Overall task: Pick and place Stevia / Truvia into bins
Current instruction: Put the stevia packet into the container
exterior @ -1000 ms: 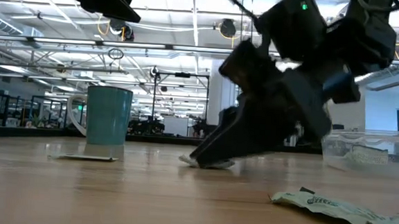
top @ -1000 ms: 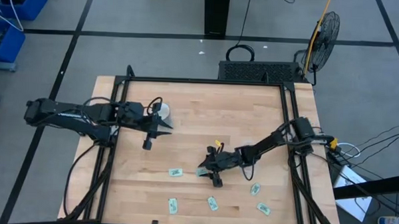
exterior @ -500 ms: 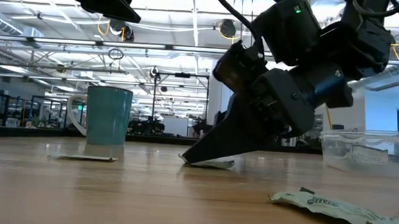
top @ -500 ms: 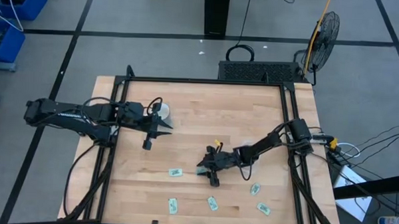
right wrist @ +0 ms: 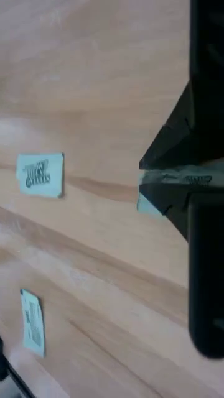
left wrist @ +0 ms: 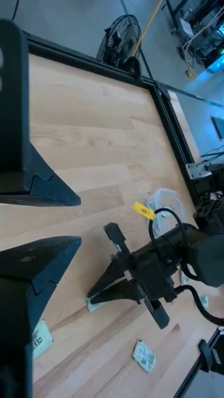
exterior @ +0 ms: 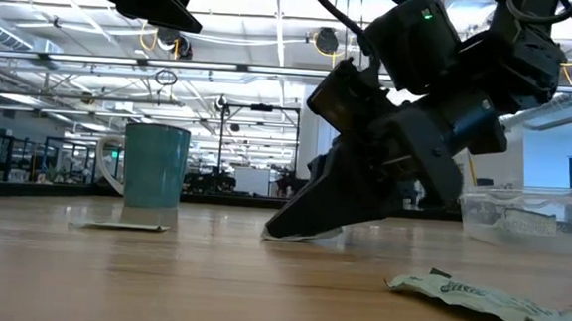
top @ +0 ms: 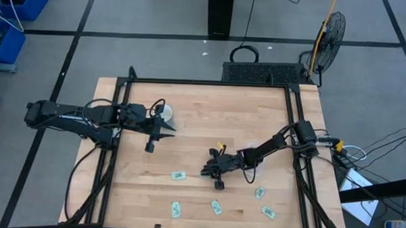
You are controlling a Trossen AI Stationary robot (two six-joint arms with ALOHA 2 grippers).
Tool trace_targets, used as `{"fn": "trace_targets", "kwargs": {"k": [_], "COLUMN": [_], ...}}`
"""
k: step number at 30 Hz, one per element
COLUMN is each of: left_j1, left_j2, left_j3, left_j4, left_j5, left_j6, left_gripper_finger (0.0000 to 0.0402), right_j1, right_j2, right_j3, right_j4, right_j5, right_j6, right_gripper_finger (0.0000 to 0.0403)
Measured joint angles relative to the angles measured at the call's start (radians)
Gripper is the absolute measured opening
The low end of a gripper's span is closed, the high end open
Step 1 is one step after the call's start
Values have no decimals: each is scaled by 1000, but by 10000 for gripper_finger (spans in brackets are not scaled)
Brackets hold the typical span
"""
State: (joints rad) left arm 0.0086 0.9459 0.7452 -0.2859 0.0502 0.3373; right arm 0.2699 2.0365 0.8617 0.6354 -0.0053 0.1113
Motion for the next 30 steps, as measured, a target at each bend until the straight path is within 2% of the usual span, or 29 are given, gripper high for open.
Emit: {"fn": "trace_targets", "kwargs": {"k": [3,9,12,15,19,23,26,30], "left_j1": [0,2,2,2,2,2,2,2], "left_j2": [0,0,0,0,0,0,0,0], "left_j3": [0,0,0,0,0,0,0,0], "left_j4": [0,0,0,0,1,0,0,0], "left_j5": [0,-3,-8,-10,-9,-9,-9,-9], "left_j6": [0,-1,-1,-1,-2,-2,-2,-2], "left_gripper_finger": [93,93,93,93,93,93,93,93], "right_j1": [1,2,3,15,41,77,121,169], "right_j2": [-20,-112,-232,-394,-620,-767,-818,-827], "right_j3": [-2,-6,-4,-4,-3,-14,-62,-140], "right_j4": [-12,-72,-200,-428,-743,-1003,-1090,-1046], "right_j5": [-9,-4,89,223,353,367,347,268], "right_j6": [-43,-133,-182,-191,-39,234,343,431], "right_gripper_finger": [7,3,2,3,1,1,1,1]}}
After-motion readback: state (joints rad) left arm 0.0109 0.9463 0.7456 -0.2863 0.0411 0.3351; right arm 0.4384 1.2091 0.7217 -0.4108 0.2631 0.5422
